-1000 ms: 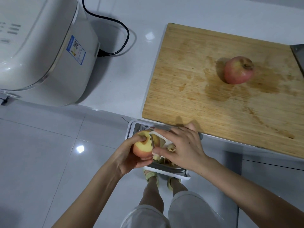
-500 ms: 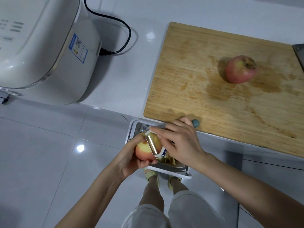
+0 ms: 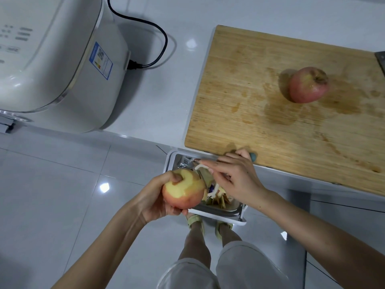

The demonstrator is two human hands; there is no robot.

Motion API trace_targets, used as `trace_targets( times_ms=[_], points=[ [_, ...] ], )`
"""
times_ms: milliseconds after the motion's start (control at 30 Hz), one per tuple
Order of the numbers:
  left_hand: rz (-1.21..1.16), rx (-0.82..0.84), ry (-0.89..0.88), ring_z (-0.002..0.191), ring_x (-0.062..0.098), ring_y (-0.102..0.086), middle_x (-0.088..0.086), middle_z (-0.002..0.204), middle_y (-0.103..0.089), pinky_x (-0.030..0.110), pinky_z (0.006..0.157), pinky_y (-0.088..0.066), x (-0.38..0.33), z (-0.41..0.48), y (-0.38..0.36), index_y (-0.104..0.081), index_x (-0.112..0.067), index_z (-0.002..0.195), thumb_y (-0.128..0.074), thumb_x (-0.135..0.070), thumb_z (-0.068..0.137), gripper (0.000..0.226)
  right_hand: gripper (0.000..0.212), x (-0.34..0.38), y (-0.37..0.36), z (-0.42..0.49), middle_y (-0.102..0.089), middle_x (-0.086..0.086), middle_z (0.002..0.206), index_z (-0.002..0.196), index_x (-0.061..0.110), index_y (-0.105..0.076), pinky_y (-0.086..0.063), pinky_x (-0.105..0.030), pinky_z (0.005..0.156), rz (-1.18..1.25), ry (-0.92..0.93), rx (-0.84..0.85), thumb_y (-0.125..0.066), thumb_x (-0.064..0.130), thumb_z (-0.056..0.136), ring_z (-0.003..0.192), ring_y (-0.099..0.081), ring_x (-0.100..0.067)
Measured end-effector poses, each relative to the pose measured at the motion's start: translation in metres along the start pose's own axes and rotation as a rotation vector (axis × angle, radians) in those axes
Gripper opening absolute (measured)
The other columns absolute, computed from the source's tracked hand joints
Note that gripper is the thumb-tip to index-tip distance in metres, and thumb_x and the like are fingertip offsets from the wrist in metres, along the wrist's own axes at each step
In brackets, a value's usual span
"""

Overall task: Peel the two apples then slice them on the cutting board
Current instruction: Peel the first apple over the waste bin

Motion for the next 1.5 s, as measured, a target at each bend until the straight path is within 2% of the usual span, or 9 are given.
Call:
trace_targets(
  times_ms=[267,433,533,767,900,1033,1133,1333,1500],
  points=[
    [0.105,0.074,-0.063,0.059,0.038,-0.065,0.026,0.090,-0.067,0.024,0.038,-0.049,-0.030,-0.006,-0.013,-0.058,-0.009,0.108,-0.075,-0.023,0.046,0.066,0.024,-0.018,0.002,-0.009,-0.062,0.014,0.065,0.088,0.030,-0.069,-0.023,-0.028,0.068,-0.151,-0.254,0.014,-0.046,0.027,0.088,0.066,-0.061,-0.014],
    [0.142,-0.037,-0.084,0.065,0.033,-0.066,0.019,0.091,-0.069,0.023,0.042,-0.047,-0.020,0.005,0.008,-0.058,-0.015,0.114,-0.072,-0.027,0.048,0.068,0.062,-0.027,-0.026,-0.036,-0.055,0.024,0.111,0.125,0.041,-0.044,-0.043,-0.032,0.095,0.623,-0.811,0.393,-0.040,0.075,0.074,0.103,-0.054,-0.002],
    [0.105,-0.035,-0.068,0.064,0.028,-0.063,0.018,0.093,-0.067,0.022,0.044,-0.042,-0.010,0.014,0.006,-0.056,-0.012,0.118,-0.073,-0.026,0.050,0.071,0.068,-0.022,-0.042,-0.035,-0.064,0.016,0.109,0.112,0.032,-0.055,-0.050,-0.035,0.092,0.722,-0.819,0.352,-0.078,0.062,0.056,0.101,-0.060,-0.005],
    [-0.084,-0.136,-0.030,0.054,0.023,-0.051,0.020,0.087,-0.063,0.018,0.039,-0.031,-0.003,0.019,0.018,-0.058,-0.012,0.111,-0.064,-0.028,0.071,0.043,0.026,-0.056,-0.043,-0.049,-0.071,-0.008,0.084,0.089,0.016,-0.070,-0.054,-0.048,0.080,0.629,-0.866,0.220,-0.078,0.035,0.072,0.077,-0.066,-0.022],
    [-0.085,-0.226,0.014,0.067,0.024,-0.057,0.017,0.088,-0.064,0.024,0.052,-0.045,0.001,0.013,0.031,-0.058,-0.009,0.108,-0.071,-0.028,0.064,0.050,0.057,-0.044,-0.034,-0.045,-0.063,0.021,0.102,0.117,0.039,-0.053,-0.045,-0.023,0.074,0.278,-0.721,0.397,-0.073,0.056,0.067,0.087,-0.058,0.000],
    [-0.132,-0.193,-0.056,0.105,0.039,-0.062,0.022,0.121,-0.062,0.053,0.085,-0.053,-0.003,0.015,0.028,-0.058,-0.013,0.121,-0.070,-0.026,0.070,0.055,0.084,-0.008,-0.020,-0.024,-0.053,0.024,0.128,0.140,0.040,-0.035,-0.039,-0.027,0.095,0.240,-0.461,0.378,-0.051,0.078,0.067,0.116,-0.049,-0.001],
    [-0.200,-0.168,-0.109,0.096,0.036,-0.066,0.020,0.114,-0.064,0.051,0.083,-0.055,-0.007,0.017,0.021,-0.060,-0.013,0.115,-0.065,-0.020,0.071,0.045,0.079,0.000,-0.009,-0.014,-0.064,0.017,0.114,0.129,0.038,-0.052,-0.039,-0.020,0.078,0.173,-0.377,0.212,-0.016,0.084,0.075,0.102,-0.058,-0.004],
    [-0.178,-0.121,-0.138,0.082,0.023,-0.067,0.013,0.099,-0.066,0.036,0.064,-0.056,-0.010,0.016,0.007,-0.058,-0.014,0.116,-0.061,-0.020,0.072,0.044,0.070,0.017,-0.020,-0.002,-0.040,0.018,0.085,0.124,0.032,-0.058,-0.027,-0.024,0.069,-0.059,-0.153,0.248,-0.032,0.077,0.076,0.083,-0.038,-0.006],
    [-0.151,-0.178,-0.107,0.086,0.029,-0.068,0.015,0.105,-0.065,0.039,0.068,-0.059,-0.007,0.015,0.011,-0.060,-0.017,0.115,-0.058,-0.018,0.083,0.032,0.041,0.024,0.013,0.007,-0.057,0.014,0.062,0.094,0.024,-0.059,-0.041,-0.026,0.054,-0.120,-0.155,0.011,-0.029,0.051,0.095,0.059,-0.057,-0.013]
  ],
)
Point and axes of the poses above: each hand's wrist, its own z-axis towards the middle knuckle, its own y-axis out of the back of the hand, x = y × z, the point moved 10 cm from there along z, towards the middle knuckle
